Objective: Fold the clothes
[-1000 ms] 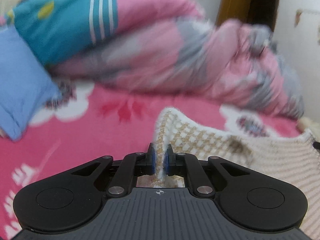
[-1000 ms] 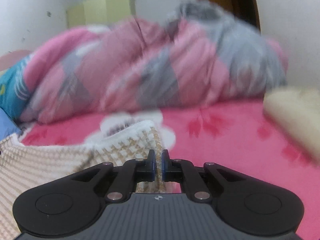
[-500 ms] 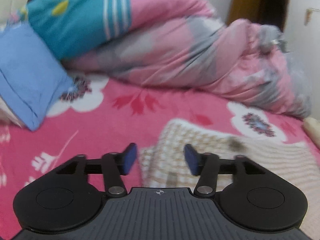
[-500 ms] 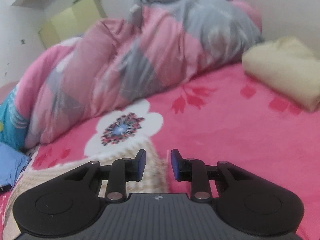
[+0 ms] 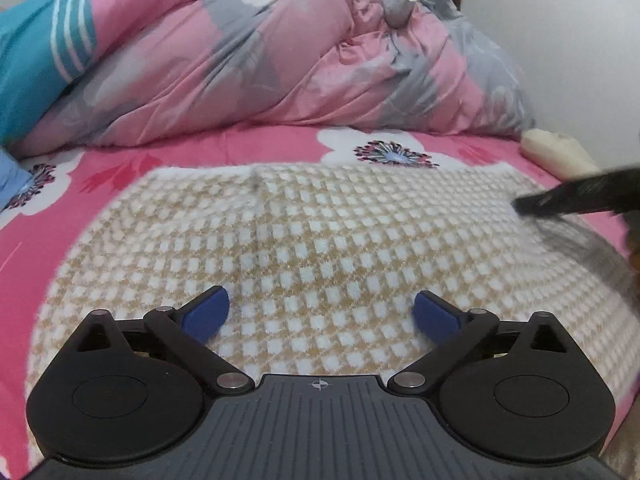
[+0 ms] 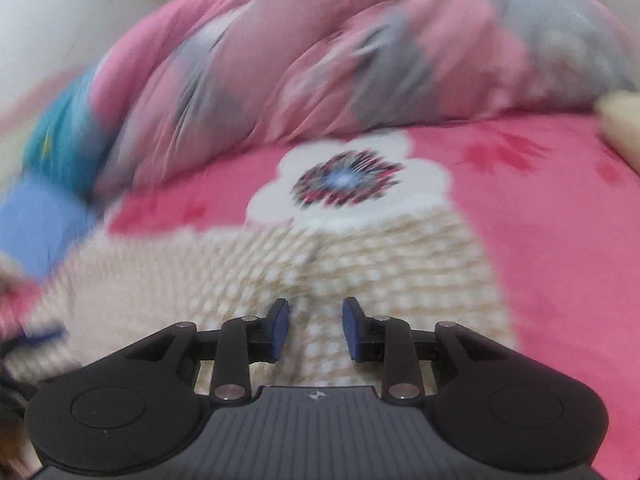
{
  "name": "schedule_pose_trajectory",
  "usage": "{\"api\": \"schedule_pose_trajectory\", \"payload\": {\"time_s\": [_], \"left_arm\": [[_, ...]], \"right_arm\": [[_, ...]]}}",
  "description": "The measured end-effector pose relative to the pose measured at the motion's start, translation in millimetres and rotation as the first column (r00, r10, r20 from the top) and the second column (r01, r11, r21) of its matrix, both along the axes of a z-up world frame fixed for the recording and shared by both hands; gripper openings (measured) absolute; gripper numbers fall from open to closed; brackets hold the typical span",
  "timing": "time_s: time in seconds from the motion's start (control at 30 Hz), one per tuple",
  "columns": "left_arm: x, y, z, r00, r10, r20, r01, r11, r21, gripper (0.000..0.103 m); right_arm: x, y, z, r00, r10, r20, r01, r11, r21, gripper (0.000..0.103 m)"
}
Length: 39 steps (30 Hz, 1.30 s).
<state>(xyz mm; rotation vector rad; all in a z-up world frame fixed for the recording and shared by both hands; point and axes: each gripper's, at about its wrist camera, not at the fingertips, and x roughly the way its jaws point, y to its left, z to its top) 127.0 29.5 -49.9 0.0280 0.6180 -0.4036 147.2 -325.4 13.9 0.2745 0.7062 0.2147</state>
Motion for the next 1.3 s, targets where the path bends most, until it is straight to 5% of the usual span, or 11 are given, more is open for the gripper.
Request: {"api": "schedule_pose_trajectory", "payload": {"time_s": [0.07,0.27,0.47,0.6,0.67,0.77,0.9,1.0,1.1,1.2,1.3], "left_arm": [[-1,2,-1,1.000,0.009,0.009,-0.009,1.000,-0.010,0.101],[-3,1,-4,1.000,0.014,0.028,-0.014,1.000,-0.020,0.103],[-5,1,-8,0.999,0.018,0.047,-0.016,0.999,-0.035,0.103],[-4,3,-9,0.998,0.019,0.052,-0.016,0.999,-0.049,0.103],[-4,3,-8,0.999,0.019,0.049,-0.017,0.999,-0.049,0.103],[-3,3,-7,0.999,0.020,0.047,-0.018,0.999,-0.049,0.103],[-4,3,-8,0.998,0.020,0.052,-0.018,0.999,-0.050,0.103],[-4,3,-9,0.998,0.017,0.055,-0.014,0.999,-0.049,0.103],[-4,4,-8,0.998,0.017,0.053,-0.015,0.999,-0.047,0.103],[-5,4,-8,0.998,0.017,0.058,-0.014,0.999,-0.049,0.103],[-5,4,-9,0.998,0.017,0.064,-0.013,0.999,-0.052,0.103]], "right_arm": [[-34,-32,20,0.993,-0.101,0.058,0.099,0.995,0.034,0.051],[-147,-119,-1,0.948,-0.306,-0.086,0.317,0.879,0.357,0.067],[-211,-120,-60,0.938,-0.215,-0.271,0.337,0.742,0.579,0.069],[-198,-117,-84,0.932,-0.215,-0.293,0.354,0.717,0.601,0.066],[-190,-116,-89,0.937,-0.213,-0.278,0.344,0.710,0.615,0.047],[-197,-122,-76,0.948,-0.219,-0.232,0.318,0.711,0.627,0.020],[-197,-121,-63,0.960,-0.229,-0.164,0.281,0.748,0.601,0.018],[-183,-117,-76,0.958,-0.239,-0.158,0.286,0.835,0.470,0.016],[-187,-122,-67,0.953,-0.249,-0.175,0.303,0.829,0.471,0.019],[-219,-116,-24,0.900,-0.431,-0.063,0.435,0.888,0.148,0.027],[-236,-83,11,0.925,-0.367,0.095,0.367,0.930,0.014,0.027]]}}
